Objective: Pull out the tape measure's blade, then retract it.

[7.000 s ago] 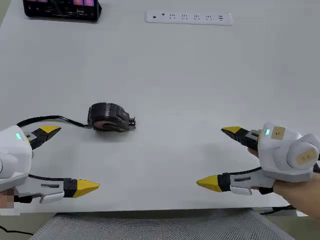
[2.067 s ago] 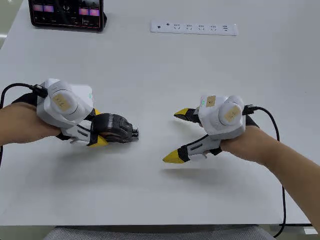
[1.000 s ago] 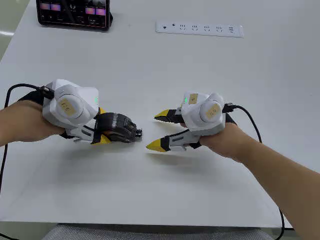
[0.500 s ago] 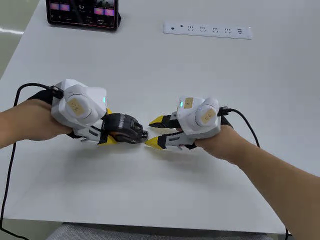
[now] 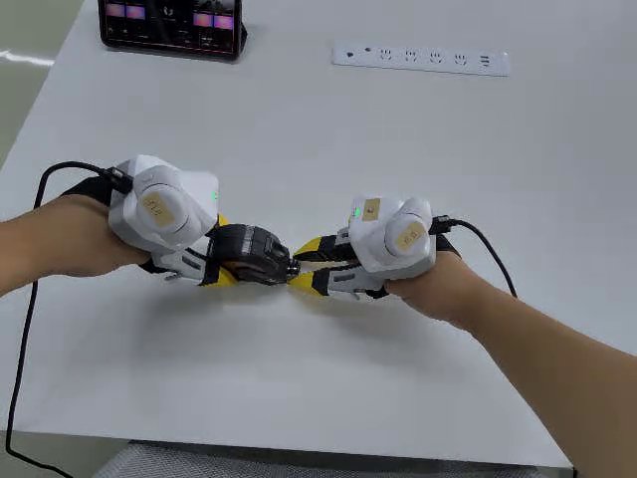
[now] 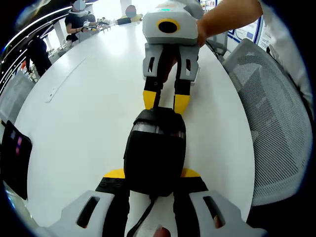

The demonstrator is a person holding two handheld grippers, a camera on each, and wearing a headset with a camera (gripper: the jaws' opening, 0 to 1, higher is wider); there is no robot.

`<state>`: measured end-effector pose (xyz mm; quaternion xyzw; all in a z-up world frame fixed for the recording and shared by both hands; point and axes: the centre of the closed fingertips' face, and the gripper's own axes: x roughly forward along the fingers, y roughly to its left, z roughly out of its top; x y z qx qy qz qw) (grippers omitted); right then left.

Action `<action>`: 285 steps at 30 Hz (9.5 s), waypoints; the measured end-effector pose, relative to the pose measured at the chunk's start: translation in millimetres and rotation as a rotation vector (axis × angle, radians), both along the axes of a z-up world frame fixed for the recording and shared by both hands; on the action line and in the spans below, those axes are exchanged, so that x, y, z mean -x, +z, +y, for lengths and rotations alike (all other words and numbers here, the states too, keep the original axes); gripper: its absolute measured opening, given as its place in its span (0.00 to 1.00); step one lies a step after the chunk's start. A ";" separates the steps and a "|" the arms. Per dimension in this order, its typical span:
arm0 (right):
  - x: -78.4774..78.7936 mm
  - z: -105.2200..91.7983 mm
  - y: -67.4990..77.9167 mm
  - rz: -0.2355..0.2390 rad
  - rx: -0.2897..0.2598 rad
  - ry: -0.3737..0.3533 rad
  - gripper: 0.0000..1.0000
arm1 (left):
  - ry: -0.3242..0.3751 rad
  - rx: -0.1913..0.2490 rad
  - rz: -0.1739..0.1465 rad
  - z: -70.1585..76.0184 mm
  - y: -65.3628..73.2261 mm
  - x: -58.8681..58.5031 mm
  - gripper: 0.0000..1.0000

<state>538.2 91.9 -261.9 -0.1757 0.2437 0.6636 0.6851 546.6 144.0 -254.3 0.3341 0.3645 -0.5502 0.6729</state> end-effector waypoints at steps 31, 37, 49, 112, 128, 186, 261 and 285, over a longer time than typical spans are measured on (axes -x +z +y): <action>1.0 -0.6 -2.2 -0.057 0.015 0.035 0.10 | -0.018 0.004 -0.006 -0.5 -0.7 0.2 0.29; 1.1 -1.7 -1.6 -0.062 0.014 0.031 0.10 | -0.013 0.004 -0.006 -1.0 -0.5 -0.7 0.29; -0.4 -12.6 1.0 -0.076 0.021 0.033 0.09 | -0.004 0.004 0.000 -0.1 -0.5 -1.6 0.29; -5.4 -114.4 -0.3 -0.070 0.124 -0.037 0.09 | 0.000 0.010 0.003 -3.1 -1.2 -2.0 0.29; -4.2 -137.8 -1.3 -0.065 0.140 -0.066 0.09 | -0.001 0.010 0.001 -3.7 -1.3 -0.8 0.29; -2.0 -208.6 3.4 -0.075 0.242 -0.111 0.09 | -0.002 0.007 0.001 -0.8 -2.4 0.1 0.29; -3.6 -241.6 -1.0 -0.038 0.398 -0.044 0.12 | 0.000 -0.002 -0.015 -1.7 -2.0 -0.7 0.29; -4.2 -238.6 3.2 -0.007 0.372 -0.095 0.19 | 0.030 0.003 0.017 1.0 -4.9 3.7 0.39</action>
